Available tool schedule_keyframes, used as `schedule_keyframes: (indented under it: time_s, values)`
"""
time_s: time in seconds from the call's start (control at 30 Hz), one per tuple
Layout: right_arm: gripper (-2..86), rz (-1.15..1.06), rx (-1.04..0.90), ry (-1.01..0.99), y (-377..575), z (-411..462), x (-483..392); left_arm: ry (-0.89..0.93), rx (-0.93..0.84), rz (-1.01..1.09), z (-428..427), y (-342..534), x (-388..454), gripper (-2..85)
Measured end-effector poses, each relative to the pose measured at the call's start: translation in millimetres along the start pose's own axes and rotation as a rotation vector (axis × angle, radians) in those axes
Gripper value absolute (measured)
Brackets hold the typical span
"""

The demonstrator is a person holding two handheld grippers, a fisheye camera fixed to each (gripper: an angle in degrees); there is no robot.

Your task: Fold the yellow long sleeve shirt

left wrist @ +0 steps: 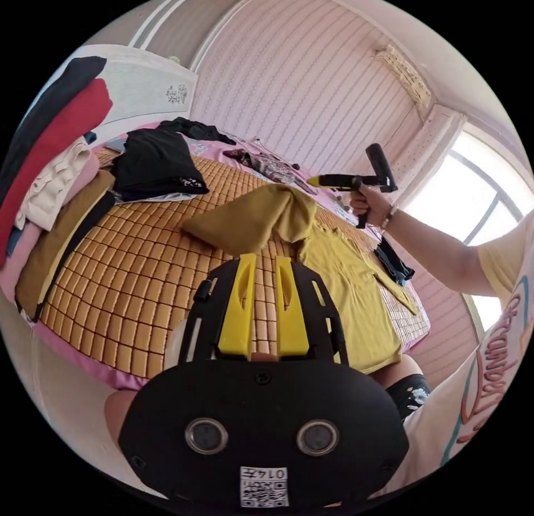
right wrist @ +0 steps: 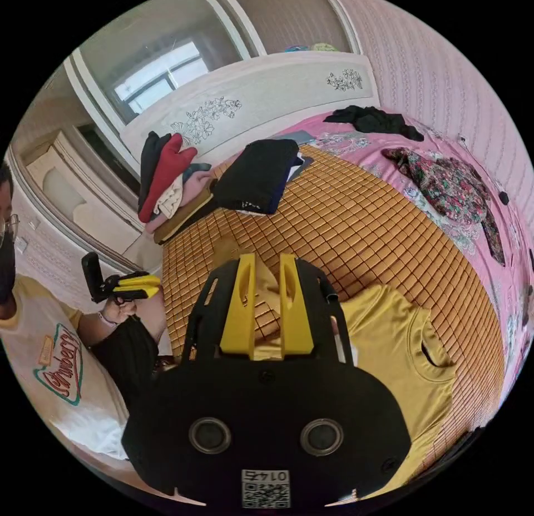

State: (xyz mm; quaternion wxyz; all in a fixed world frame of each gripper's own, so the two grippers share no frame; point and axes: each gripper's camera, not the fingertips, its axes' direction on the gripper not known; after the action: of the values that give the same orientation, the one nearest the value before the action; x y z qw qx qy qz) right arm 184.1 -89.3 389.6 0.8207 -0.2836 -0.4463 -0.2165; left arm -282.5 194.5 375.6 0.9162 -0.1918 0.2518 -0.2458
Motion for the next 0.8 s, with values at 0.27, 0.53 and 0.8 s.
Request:
schedule_keyframes:
  time_s: [0.27, 0.53, 0.8]
  values:
    - [6.1, 0.270, 0.017, -0.095, 133, 11, 6, -0.224, -0.162, -0.026, 48, -31, -48, 9.0]
    - [5.6, 0.456, -0.074, -0.176, 234, 11, -4, -0.191, -0.497, 0.129, 73, -64, -46, 2.7]
    - [5.5, 0.533, -0.033, -0.261, 252, 15, -4, -0.095, -0.044, -0.221, -50, -79, -117, 2.2]
